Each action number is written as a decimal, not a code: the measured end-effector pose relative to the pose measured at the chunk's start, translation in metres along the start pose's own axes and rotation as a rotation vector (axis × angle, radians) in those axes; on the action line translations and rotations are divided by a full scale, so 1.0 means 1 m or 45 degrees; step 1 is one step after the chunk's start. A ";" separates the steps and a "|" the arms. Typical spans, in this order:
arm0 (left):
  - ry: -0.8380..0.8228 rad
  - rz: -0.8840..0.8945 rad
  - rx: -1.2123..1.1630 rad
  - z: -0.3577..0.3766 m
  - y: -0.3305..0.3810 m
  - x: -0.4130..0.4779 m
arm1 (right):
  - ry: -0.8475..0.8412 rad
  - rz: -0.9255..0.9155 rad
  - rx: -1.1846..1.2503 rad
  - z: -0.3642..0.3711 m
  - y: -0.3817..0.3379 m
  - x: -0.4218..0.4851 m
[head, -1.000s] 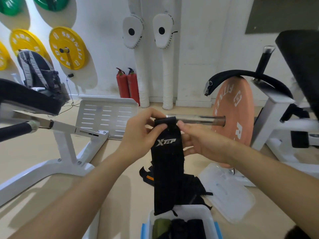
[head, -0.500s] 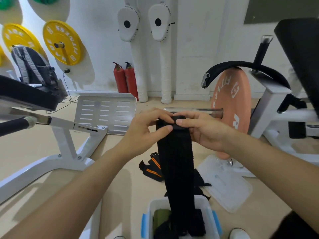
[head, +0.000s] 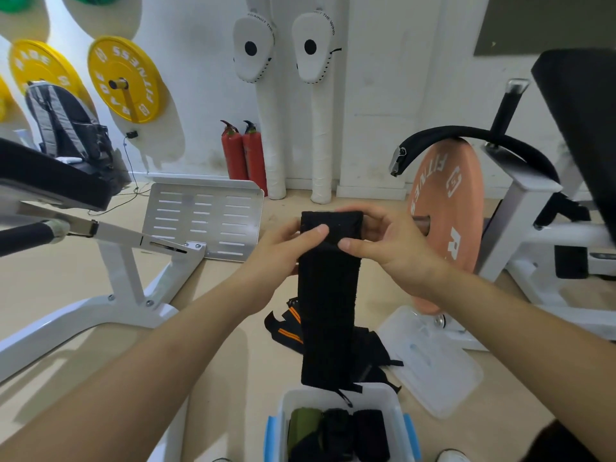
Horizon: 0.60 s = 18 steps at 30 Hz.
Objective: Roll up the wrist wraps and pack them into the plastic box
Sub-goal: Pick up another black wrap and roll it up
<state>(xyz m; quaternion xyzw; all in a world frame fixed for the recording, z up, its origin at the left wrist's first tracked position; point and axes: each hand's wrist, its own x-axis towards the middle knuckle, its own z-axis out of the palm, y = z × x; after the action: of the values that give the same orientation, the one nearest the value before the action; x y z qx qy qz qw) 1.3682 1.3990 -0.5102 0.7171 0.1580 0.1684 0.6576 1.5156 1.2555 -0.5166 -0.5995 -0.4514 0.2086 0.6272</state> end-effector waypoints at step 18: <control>0.092 0.476 0.334 -0.004 -0.003 -0.002 | -0.092 0.632 0.360 0.011 -0.018 -0.005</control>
<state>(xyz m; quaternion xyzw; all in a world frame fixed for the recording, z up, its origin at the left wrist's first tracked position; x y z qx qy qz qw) 1.3645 1.4017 -0.5126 0.8067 0.0665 0.2908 0.5101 1.4993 1.2546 -0.5029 -0.5904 -0.2795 0.4379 0.6177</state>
